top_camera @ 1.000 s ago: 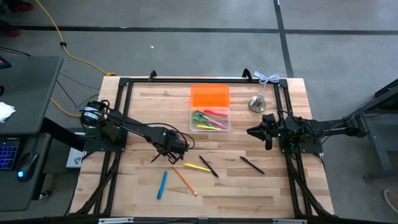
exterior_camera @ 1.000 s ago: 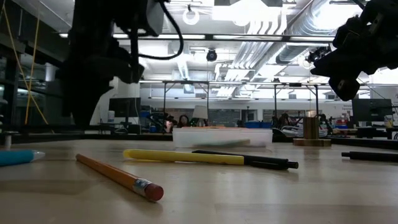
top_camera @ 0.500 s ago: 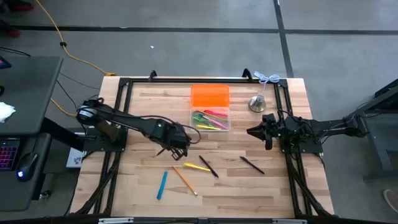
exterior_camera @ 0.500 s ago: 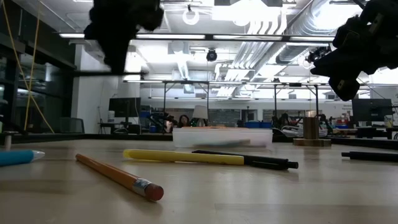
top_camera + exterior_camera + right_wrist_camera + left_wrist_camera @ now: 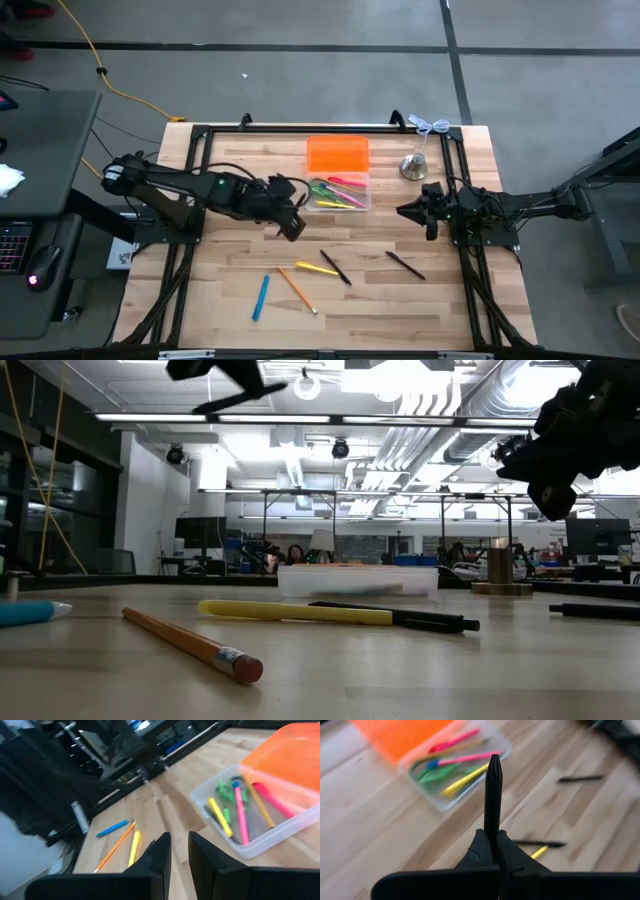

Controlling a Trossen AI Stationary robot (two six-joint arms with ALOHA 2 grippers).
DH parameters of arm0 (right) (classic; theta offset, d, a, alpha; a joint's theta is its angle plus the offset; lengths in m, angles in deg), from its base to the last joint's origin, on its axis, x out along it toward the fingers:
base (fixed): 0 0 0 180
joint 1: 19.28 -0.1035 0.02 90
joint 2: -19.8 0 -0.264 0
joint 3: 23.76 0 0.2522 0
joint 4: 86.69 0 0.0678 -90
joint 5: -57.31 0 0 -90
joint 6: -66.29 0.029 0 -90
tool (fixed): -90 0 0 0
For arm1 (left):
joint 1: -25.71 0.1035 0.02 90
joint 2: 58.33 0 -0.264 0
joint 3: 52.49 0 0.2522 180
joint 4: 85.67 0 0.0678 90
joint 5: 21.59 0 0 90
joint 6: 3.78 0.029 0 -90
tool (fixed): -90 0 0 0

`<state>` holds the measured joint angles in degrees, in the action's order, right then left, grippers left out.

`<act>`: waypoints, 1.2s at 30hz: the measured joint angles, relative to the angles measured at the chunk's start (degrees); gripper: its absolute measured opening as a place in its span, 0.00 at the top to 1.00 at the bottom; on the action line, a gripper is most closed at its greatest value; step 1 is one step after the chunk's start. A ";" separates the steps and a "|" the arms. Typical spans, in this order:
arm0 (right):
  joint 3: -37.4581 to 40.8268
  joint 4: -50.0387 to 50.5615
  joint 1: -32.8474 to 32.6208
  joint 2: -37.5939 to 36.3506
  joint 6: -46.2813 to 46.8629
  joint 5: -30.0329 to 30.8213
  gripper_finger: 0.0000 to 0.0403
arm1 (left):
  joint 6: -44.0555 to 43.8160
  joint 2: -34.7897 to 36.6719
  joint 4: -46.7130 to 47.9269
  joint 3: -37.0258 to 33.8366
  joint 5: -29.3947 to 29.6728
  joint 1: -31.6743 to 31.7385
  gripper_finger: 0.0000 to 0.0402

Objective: Pick & place school supplies into a supply box
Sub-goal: Put the left black pen into the supply box

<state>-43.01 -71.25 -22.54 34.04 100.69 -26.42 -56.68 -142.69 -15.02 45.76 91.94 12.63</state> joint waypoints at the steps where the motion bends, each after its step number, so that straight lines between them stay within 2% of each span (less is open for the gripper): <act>1: 0.00 0.01 0.02 0.00 -0.14 0.99 0.89 | 0.61 0.14 -1.53 0.02 0.67 0.00 0.96; 6: 0.00 -1.10 0.00 0.00 0.10 4.72 0.89 | 4.13 0.89 -9.10 0.06 2.11 0.77 0.96; 12: 0.00 -7.60 0.00 0.37 -0.12 4.75 0.89 | 9.08 0.86 -16.63 0.04 0.78 3.46 0.96; 26: 0.00 -18.18 0.02 0.37 -2.94 4.47 0.89 | 21.13 0.84 -35.67 0.04 -11.27 11.53 0.96; 36: 0.00 -31.90 0.01 3.96 -2.99 -0.69 0.89 | 23.04 0.71 -48.15 -3.12 -18.68 14.74 0.96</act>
<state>-43.01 -103.15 -22.53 38.00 97.70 -27.11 -33.64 -141.97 -63.16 42.63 73.25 27.37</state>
